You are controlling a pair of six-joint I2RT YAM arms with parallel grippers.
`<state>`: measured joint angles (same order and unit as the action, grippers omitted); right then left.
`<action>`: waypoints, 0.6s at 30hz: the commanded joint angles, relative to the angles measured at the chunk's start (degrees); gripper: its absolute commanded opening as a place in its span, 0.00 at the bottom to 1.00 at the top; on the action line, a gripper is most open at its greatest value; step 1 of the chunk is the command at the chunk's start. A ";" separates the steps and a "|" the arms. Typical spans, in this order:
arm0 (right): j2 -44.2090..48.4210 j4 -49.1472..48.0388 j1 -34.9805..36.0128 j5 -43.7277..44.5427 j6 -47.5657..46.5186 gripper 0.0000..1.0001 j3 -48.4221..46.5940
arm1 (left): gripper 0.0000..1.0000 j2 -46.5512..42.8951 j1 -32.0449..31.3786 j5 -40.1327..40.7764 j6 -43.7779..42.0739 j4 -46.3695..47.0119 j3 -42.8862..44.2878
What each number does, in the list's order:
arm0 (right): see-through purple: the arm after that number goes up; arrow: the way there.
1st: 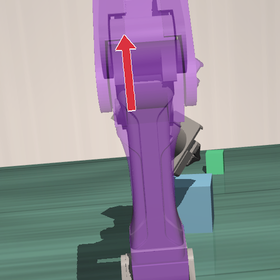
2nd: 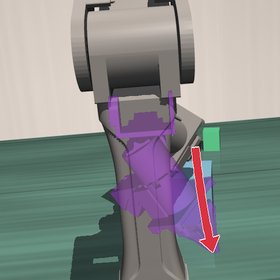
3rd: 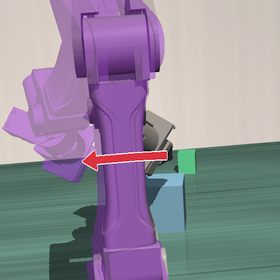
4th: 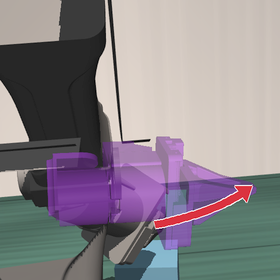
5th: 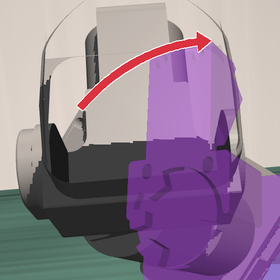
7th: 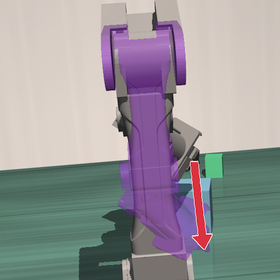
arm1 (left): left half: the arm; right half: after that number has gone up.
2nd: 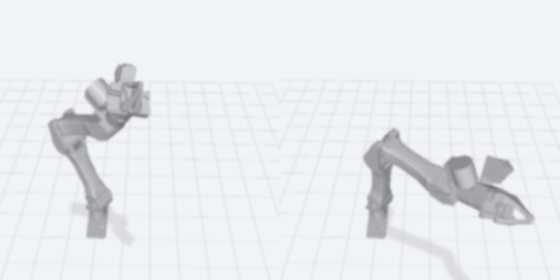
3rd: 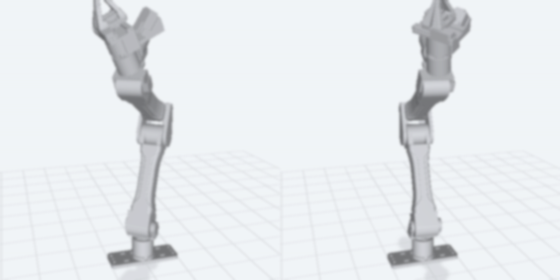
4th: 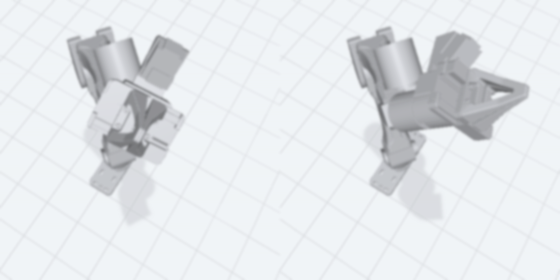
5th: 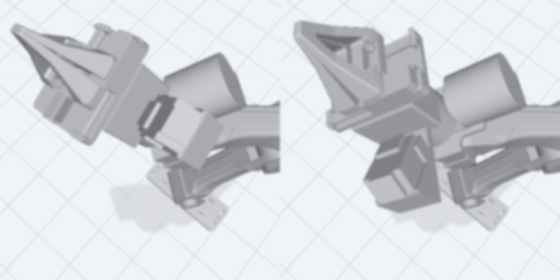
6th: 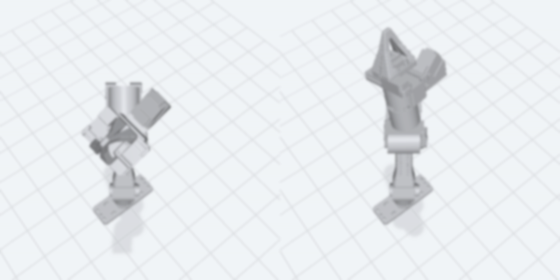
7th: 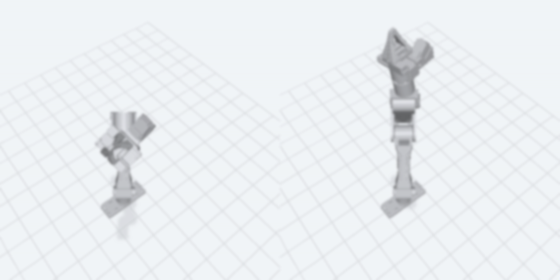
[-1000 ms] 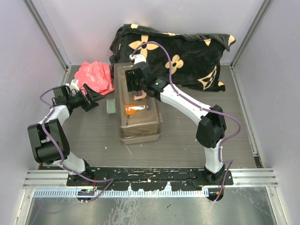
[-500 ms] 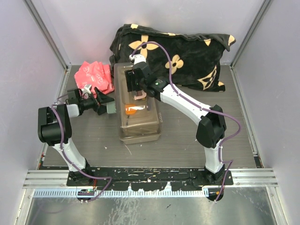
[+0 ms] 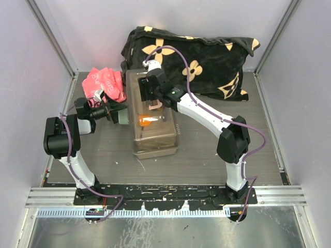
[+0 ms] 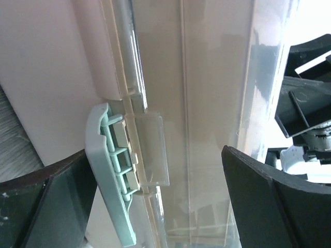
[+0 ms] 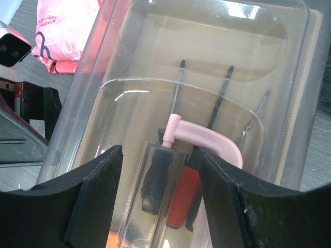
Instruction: Pack the tool kit
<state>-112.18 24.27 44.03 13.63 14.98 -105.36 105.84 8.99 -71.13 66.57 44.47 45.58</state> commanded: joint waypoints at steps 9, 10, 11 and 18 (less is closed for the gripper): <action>-4.58 10.44 -4.56 6.76 -2.37 0.66 5.62 | 0.99 3.36 0.74 -6.24 24.54 37.45 -4.25; -4.57 10.44 -4.57 6.77 -2.41 0.66 5.76 | 0.99 2.81 0.76 -6.43 24.43 37.45 -4.58; -4.62 10.49 -4.56 6.72 -2.41 0.66 5.67 | 0.99 2.20 0.84 -6.40 24.22 37.45 -4.82; -4.97 10.23 -4.60 5.94 -2.09 0.66 5.48 | 0.98 -3.90 0.96 -5.92 16.48 27.27 -5.82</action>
<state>-111.57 23.00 44.03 13.76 13.96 -104.03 109.12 10.50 -75.02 87.64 74.26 39.66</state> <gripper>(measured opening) 0.657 0.985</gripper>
